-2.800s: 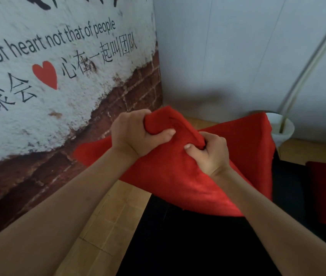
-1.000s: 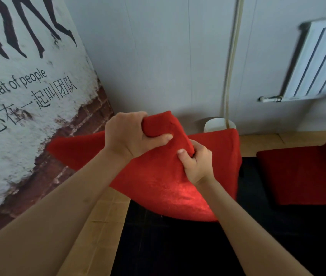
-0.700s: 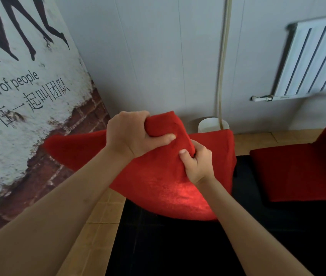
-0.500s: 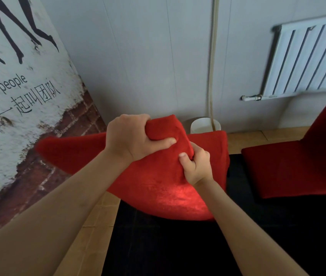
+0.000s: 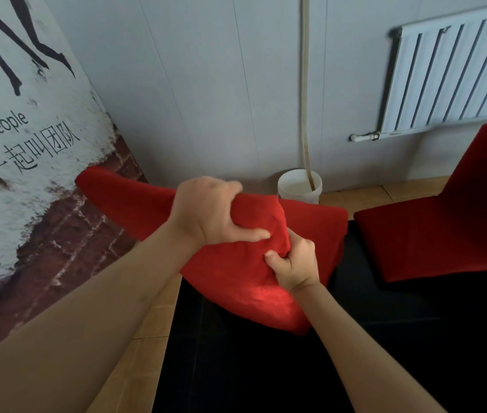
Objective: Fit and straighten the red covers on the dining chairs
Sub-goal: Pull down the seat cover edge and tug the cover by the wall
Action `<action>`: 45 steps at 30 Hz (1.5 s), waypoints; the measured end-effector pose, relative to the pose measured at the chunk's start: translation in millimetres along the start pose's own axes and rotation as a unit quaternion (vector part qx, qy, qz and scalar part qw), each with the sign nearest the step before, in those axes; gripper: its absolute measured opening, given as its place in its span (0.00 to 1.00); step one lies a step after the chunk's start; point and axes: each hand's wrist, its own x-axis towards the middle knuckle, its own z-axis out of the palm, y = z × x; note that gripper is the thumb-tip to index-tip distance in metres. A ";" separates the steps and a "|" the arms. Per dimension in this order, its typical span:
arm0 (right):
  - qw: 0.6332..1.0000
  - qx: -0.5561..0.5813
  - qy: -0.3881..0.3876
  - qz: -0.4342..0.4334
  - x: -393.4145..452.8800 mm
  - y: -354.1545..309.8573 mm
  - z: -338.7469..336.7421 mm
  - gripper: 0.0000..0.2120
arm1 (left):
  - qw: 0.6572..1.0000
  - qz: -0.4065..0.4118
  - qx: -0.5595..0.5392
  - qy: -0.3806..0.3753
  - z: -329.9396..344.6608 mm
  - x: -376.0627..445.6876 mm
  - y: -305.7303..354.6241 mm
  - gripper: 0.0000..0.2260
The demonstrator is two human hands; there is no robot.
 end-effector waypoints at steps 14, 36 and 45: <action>0.999 -0.030 0.038 0.007 -7.4 0.1 8.2 0.18 | 0.996 0.022 0.013 0.080 11.9 -5.0 -3.6 0.32; 0.982 -0.045 -0.067 0.169 -25.2 -29.9 -12.9 0.26 | 0.999 0.018 -0.026 0.035 5.7 -14.0 -4.1 0.36; 0.940 -0.113 -0.140 0.288 -31.4 -58.6 -41.1 0.31 | 0.995 -0.032 -0.036 -0.086 -13.7 -21.5 2.0 0.36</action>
